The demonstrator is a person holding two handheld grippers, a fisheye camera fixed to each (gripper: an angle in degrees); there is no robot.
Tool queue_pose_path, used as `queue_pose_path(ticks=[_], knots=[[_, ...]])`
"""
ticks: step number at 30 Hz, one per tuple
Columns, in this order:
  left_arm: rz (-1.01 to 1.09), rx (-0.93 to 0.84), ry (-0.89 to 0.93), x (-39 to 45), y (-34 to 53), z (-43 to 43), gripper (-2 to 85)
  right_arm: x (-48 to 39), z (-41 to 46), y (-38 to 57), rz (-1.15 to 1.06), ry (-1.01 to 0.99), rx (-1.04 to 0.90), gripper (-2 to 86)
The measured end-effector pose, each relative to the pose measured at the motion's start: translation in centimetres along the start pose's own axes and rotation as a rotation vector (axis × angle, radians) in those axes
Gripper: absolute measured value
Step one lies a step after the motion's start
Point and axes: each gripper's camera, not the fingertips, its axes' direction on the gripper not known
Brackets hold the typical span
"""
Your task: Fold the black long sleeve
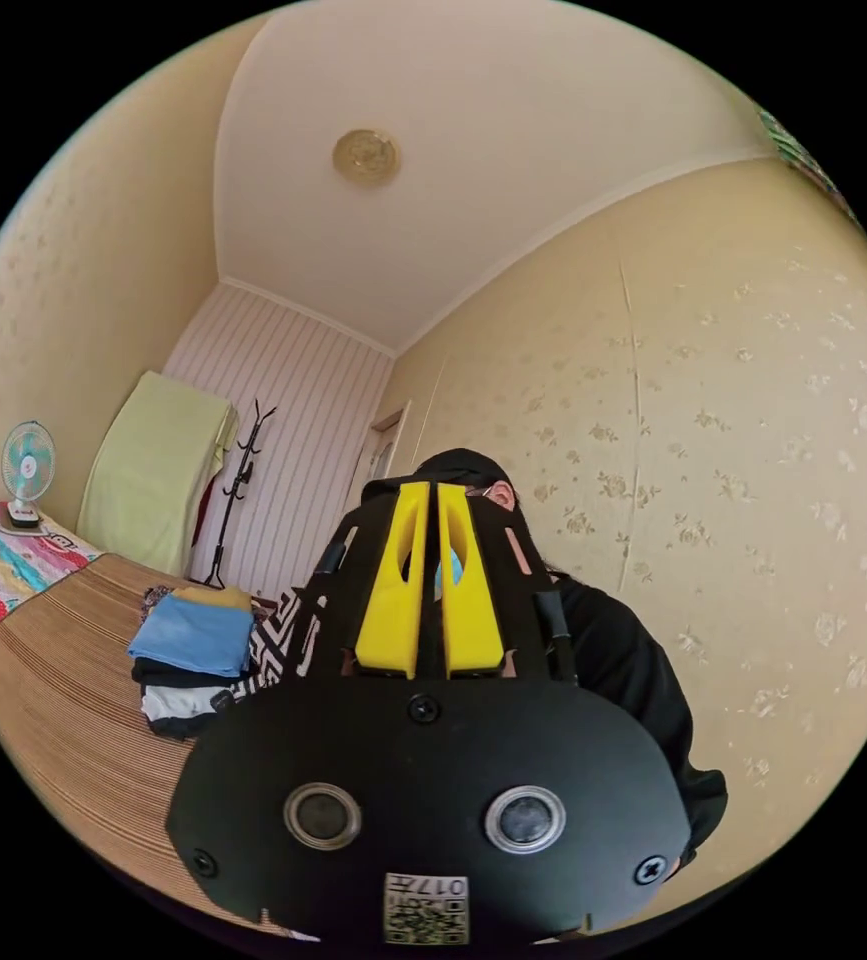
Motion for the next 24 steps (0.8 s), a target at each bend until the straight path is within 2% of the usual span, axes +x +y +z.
queue_pose_path(ticks=[1,5,7,10,12,14,17,20,22,24], knots=[[0.02,-0.005,-0.062,1.5,0.0,-1.1,-0.6,-2.3,-1.3,-1.4,-0.066,0.171,0.059,1.9],[0.036,0.049,-0.34,5.8,1.4,-4.4,-0.6,-11.0,-1.5,-5.9,-0.237,0.485,0.133,1.6],[0.06,0.114,-0.524,8.5,3.1,-6.1,-0.6,-17.2,0.7,-7.1,-0.414,0.666,0.243,1.5],[0.106,0.11,-0.699,9.3,2.8,-7.6,-0.4,-20.6,4.4,-9.5,-0.499,0.873,0.332,1.5],[0.068,0.09,-0.782,7.3,1.1,-8.9,-0.2,-20.1,6.8,-12.3,-0.506,0.976,0.314,1.6],[-0.004,0.046,-0.879,3.5,-1.0,-10.7,0.0,-17.4,9.3,-16.2,-0.47,1.119,0.216,1.7],[-0.194,-0.059,-1.025,-6.1,-3.6,-15.2,0.4,-8.7,12.2,-22.5,-0.409,1.303,0.037,2.1],[-0.435,-0.208,-1.21,-18.6,-3.5,-20.5,1.1,3.8,13.6,-27.1,-0.31,1.399,-0.145,2.9],[-0.647,-0.28,-1.328,-28.2,-1.0,-24.2,2.3,15.0,13.9,-28.6,-0.146,1.429,-0.266,4.4],[-0.821,-0.327,-1.407,-33.4,1.7,-26.6,4.1,22.3,14.0,-27.8,0.014,1.542,-0.353,6.7]])
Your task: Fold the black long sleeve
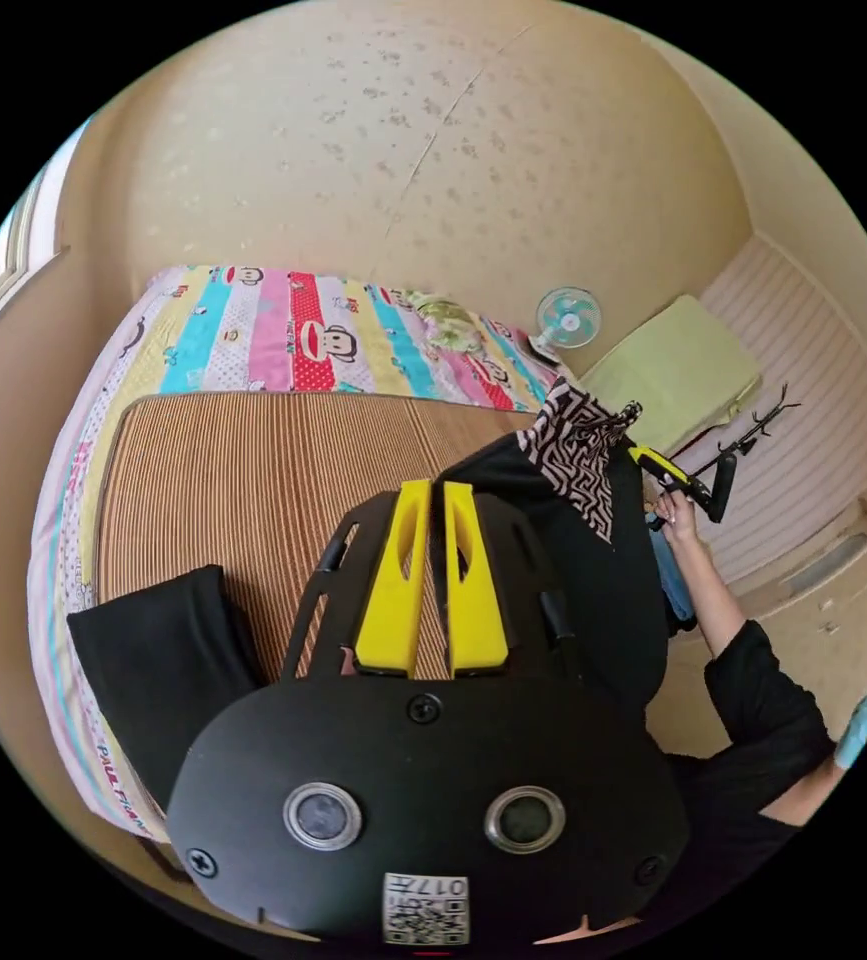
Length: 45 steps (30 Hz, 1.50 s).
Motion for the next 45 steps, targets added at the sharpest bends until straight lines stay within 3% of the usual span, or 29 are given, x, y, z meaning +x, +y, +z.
queue_pose_path(ticks=[3,5,12,15,16,18,21,22,24,26,28,30,32,35,38,40,45], knots=[[-0.097,-0.019,-0.052,-2.3,0.6,4.7,8.7,-0.3,6.7,1.9,0.18,0.063,-0.149,7.6],[-0.073,-0.016,0.028,-2.2,2.9,6.8,10.1,-2.1,7.2,4.7,0.187,0.009,-0.104,7.6],[0.228,-0.209,0.231,6.6,20.2,11.7,11.1,-11.5,6.6,23.1,0.116,-0.204,-0.187,7.5],[0.32,-0.292,0.168,10.2,24.8,13.2,9.8,-13.2,5.8,28.8,0.177,-0.192,-0.208,7.4],[0.323,-0.34,0.093,10.6,25.7,14.1,5.5,-13.5,5.6,30.3,0.201,-0.165,-0.222,7.4],[0.247,-0.373,0.054,9.2,25.8,14.3,2.0,-13.7,6.0,32.0,0.21,-0.125,-0.272,7.2],[-0.004,-0.221,0.463,1.6,23.5,8.6,0.3,-12.5,6.3,33.0,0.241,-0.119,-0.337,6.5],[-0.086,-0.061,0.616,-2.3,23.0,4.5,-0.1,-11.8,5.6,33.0,0.246,-0.114,-0.331,6.6],[-0.186,0.214,0.72,-8.4,23.5,-2.7,-0.3,-11.0,4.4,32.9,0.237,-0.084,-0.32,6.7],[-0.329,0.439,0.6,-14.1,25.5,-9.7,-0.1,-10.1,2.9,33.0,0.236,-0.063,-0.297,6.8],[-0.569,0.684,0.289,-19.6,30.7,-17.9,1.8,-8.9,1.4,33.6,0.267,-0.074,-0.278,7.0],[-0.673,0.798,0.16,-21.2,34.2,-21.4,5.6,-8.1,1.0,34.4,0.295,-0.09,-0.288,7.3],[-0.675,0.761,0.105,-21.3,35.3,-22.4,9.0,-7.7,1.0,35.3,0.316,-0.111,-0.301,7.9],[-0.545,0.485,0.128,-19.4,33.4,-18.0,10.6,-7.7,0.8,36.7,0.347,-0.164,-0.304,8.8],[-0.388,0.128,0.295,-16.1,30.4,-9.2,11.1,-8.1,1.3,37.5,0.356,-0.192,-0.336,9.4],[-0.327,-0.068,0.267,-13.7,29.3,-3.6,10.8,-8.5,2.3,37.6,0.329,-0.206,-0.423,8.7],[-0.204,-0.292,0.199,-11.6,29.2,-1.1,5.6,-9.0,1.1,37.3,0.168,-0.203,-0.53,2.9]])
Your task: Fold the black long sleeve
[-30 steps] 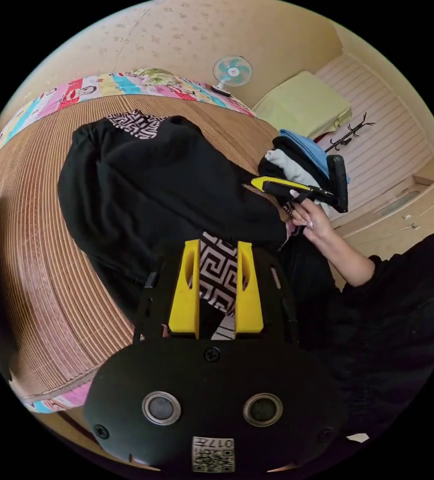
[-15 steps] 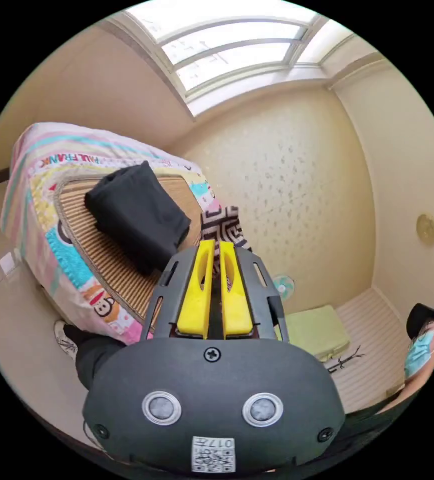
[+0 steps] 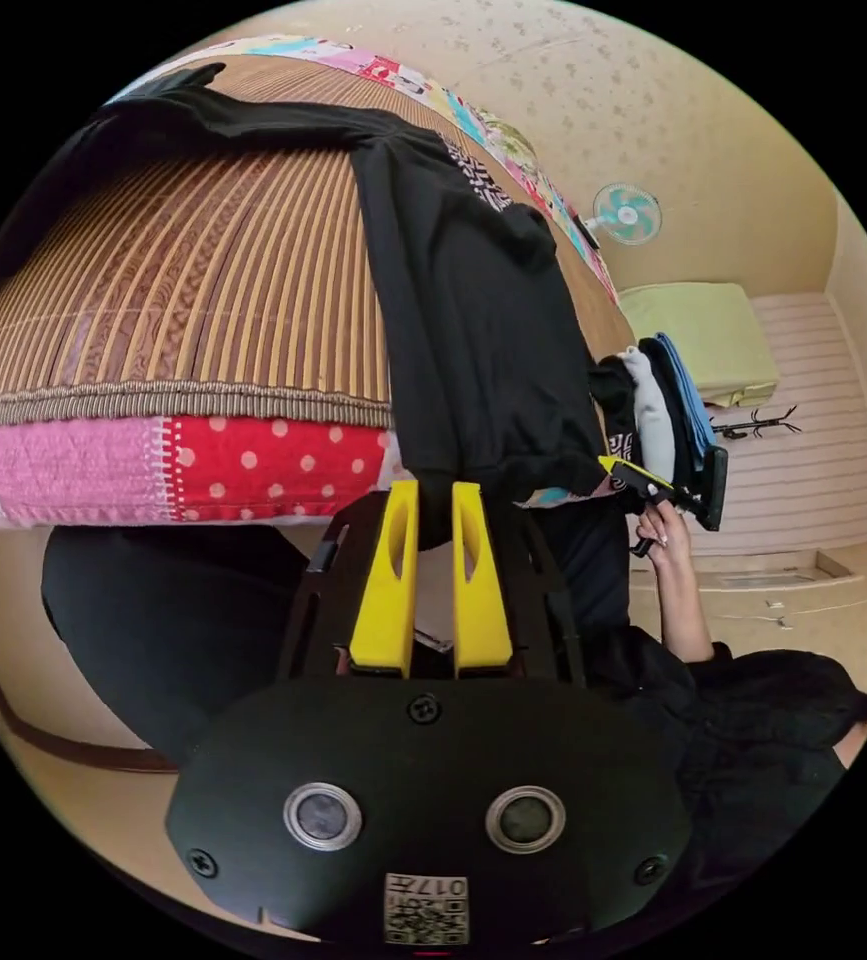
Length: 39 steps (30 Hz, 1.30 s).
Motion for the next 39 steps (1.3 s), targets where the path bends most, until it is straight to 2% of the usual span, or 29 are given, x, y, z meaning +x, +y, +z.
queue_pose_path(ticks=[5,8,11,13,16,19,22,26,29,31,35,39], knots=[[0.034,-0.119,0.046,0.1,4.6,-5.7,5.4,-0.6,-4.8,4.6,-0.08,0.03,-0.024,1.8],[-0.032,-0.202,0.029,-1.3,7.4,-6.6,7.2,0.0,-3.6,7.0,-0.093,0.034,-0.229,2.1],[-0.16,-0.021,-0.002,-4.7,9.4,-9.9,9.4,1.3,-2.1,8.0,-0.023,0.074,-0.307,3.1],[-0.258,0.254,0.128,-8.5,10.2,-14.6,11.3,1.2,-2.8,7.5,0.005,0.133,-0.259,4.8],[-0.345,0.582,0.277,-13.9,10.3,-20.7,11.9,-0.2,-4.0,5.7,-0.046,0.098,-0.177,6.1],[-0.47,0.843,0.236,-18.5,10.2,-25.3,12.4,-2.5,-3.9,3.3,-0.127,0.062,-0.17,6.3],[-0.672,0.918,0.203,-23.9,9.3,-26.0,13.4,-5.0,-3.2,1.4,-0.199,0.042,-0.164,6.1],[-0.804,0.971,0.301,-28.1,9.4,-23.7,11.0,-7.2,-2.2,0.2,-0.228,-0.03,-0.172,5.5],[-0.761,1.035,0.285,-27.7,11.4,-23.8,5.7,-7.8,-1.6,-0.1,-0.212,-0.106,-0.163,4.7],[-0.719,1.078,0.208,-25.8,13.5,-25.2,2.3,-7.8,-1.9,-0.1,-0.189,-0.109,-0.1,4.5],[-0.606,1.145,0.047,-21.9,15.9,-29.4,1.0,-8.0,-2.6,0.3,-0.21,-0.104,0.085,4.4],[-0.395,1.174,-0.11,-15.9,14.4,-34.3,0.7,-7.1,0.9,-0.2,-0.154,-0.119,0.055,2.9]])
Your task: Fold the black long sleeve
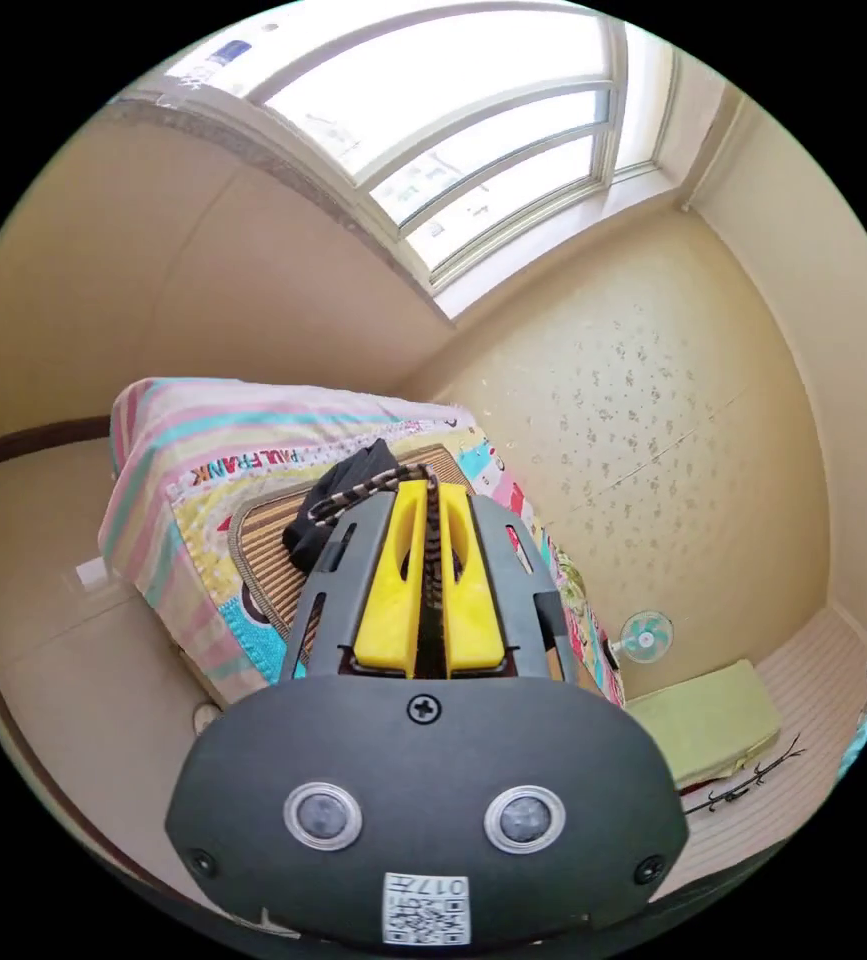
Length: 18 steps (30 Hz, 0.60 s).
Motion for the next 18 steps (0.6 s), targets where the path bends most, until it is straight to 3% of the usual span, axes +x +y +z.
queue_pose_path(ticks=[5,10,14,16,18], knots=[[0.277,-0.169,0.333,14.6,2.0,6.4,1.2,2.6,0.3,2.3,0.061,-0.222,0.15,1.6],[0.508,-0.536,0.649,31.3,19.0,19.2,2.0,1.7,0.1,2.7,0.068,-0.286,0.134,2.3],[0.571,-0.78,0.551,35.3,32.6,27.5,4.6,-0.6,-2.3,3.5,0.057,-0.187,0.038,4.2],[0.527,-0.901,0.541,34.1,38.1,29.2,8.2,-1.6,-6.8,6.2,0.052,-0.107,0.124,5.9],[0.511,-0.913,0.588,32.4,40.2,27.9,8.5,-2.0,-10.4,8.9,0.064,0.03,0.207,6.9]])
